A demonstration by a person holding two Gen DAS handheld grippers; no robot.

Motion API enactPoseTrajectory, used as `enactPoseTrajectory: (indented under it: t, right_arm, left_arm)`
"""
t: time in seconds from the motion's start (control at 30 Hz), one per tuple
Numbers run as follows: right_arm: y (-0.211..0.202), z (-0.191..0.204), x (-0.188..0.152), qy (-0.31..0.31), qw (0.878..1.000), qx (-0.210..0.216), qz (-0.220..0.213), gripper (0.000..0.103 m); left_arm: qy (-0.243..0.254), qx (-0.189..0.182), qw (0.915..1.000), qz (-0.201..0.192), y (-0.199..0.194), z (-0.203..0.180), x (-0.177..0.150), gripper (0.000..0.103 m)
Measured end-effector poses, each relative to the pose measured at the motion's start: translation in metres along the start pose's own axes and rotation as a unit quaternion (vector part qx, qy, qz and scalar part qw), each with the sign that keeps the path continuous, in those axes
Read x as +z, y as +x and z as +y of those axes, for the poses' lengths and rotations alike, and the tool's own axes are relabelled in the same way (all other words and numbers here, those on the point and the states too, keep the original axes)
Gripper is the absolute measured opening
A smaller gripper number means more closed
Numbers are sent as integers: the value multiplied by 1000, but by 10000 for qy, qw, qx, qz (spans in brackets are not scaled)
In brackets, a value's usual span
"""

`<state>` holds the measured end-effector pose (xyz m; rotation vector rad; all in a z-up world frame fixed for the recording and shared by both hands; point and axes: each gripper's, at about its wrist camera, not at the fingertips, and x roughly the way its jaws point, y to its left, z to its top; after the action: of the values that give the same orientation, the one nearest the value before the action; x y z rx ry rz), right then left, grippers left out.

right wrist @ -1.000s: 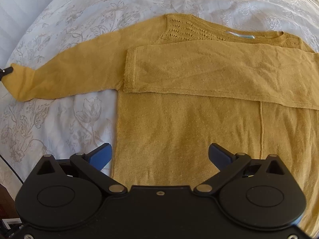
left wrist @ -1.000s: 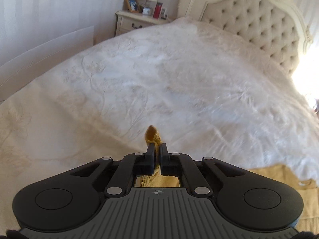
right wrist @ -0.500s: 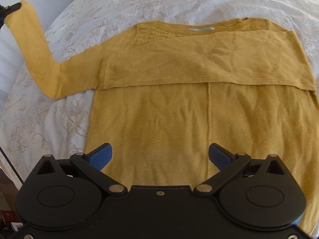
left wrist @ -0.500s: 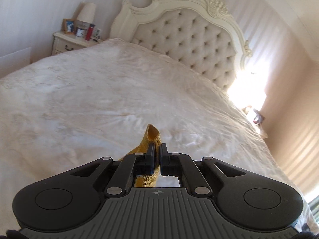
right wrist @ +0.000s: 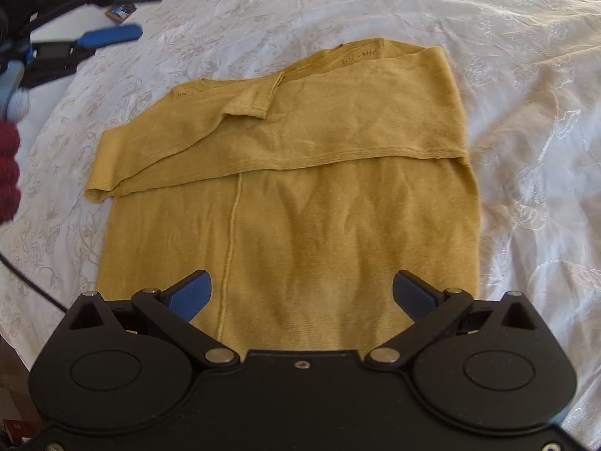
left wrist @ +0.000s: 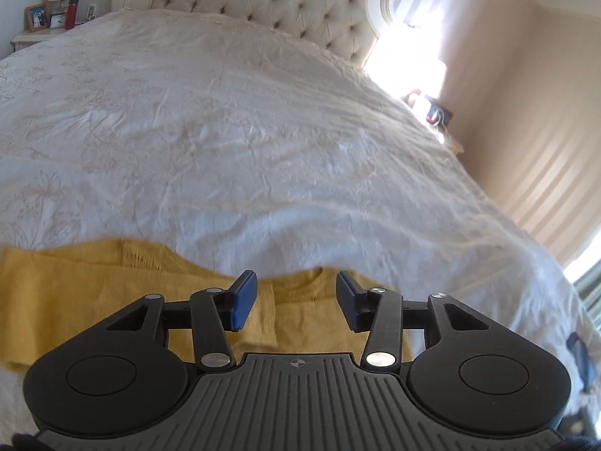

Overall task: Fold small clothes
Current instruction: 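Carry the sleeve across the sweater chest with the left gripper, release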

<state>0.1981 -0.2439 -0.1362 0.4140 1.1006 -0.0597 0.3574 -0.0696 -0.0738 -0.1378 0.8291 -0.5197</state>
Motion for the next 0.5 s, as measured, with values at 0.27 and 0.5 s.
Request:
enactPoseTrajectory:
  t: [0.27,0.5]
  right_arm:
    - [7,-10,22,-84,9999,-10,-65,102]
    - [26,14,60,-461,9988,149,-99,102]
  left_arm:
    - [-350,1429,9847,937,-5,67,-63,46]
    - [-1110,2048,9672,1010,-9,133,-64,47]
